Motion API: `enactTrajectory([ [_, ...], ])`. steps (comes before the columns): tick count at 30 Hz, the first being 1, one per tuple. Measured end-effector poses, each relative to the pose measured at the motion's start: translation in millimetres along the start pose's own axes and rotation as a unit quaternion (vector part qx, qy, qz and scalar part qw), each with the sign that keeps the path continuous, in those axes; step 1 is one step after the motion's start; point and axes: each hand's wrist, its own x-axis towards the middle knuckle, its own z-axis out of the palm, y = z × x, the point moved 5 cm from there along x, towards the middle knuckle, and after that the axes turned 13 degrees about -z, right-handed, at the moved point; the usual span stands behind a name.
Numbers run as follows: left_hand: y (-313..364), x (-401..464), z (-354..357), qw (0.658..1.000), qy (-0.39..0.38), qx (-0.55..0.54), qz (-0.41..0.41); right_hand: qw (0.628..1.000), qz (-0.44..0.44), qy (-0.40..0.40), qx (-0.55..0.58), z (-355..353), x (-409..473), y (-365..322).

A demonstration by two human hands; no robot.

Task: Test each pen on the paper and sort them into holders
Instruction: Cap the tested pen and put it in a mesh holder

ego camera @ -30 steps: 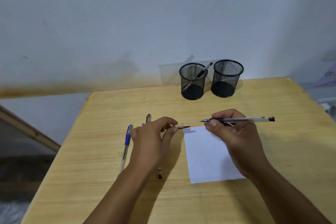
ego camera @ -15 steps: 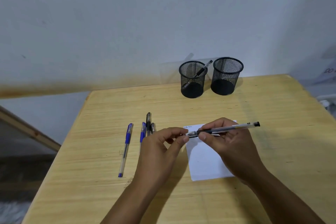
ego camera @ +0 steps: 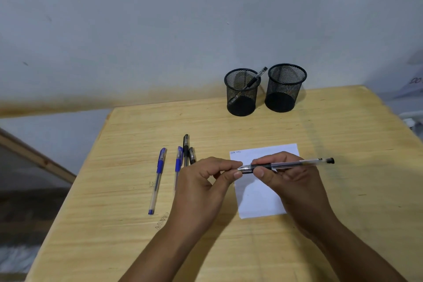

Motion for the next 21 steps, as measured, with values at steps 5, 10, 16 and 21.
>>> enactTrajectory([
  [5,-9.2,0.1,5.4,0.998,0.010,-0.030,-0.057,1.000,0.028,0.013,-0.006,4.2,-1.6,8.0],
  [10,-1.9,11.5,17.7,0.994,-0.025,-0.053,-0.087,0.986,0.078,0.111,0.092,-0.6,18.1,13.1],
  [16,3.5,73.1,29.4,0.996,-0.039,-0.014,-0.081,0.989,0.032,0.140,0.037,-24.5,77.4,-10.5],
  [21,-7.2,148.2,43.5,0.993,-0.003,0.070,-0.095,0.955,-0.061,0.060,-0.285,-52.3,135.3,-28.2],
])
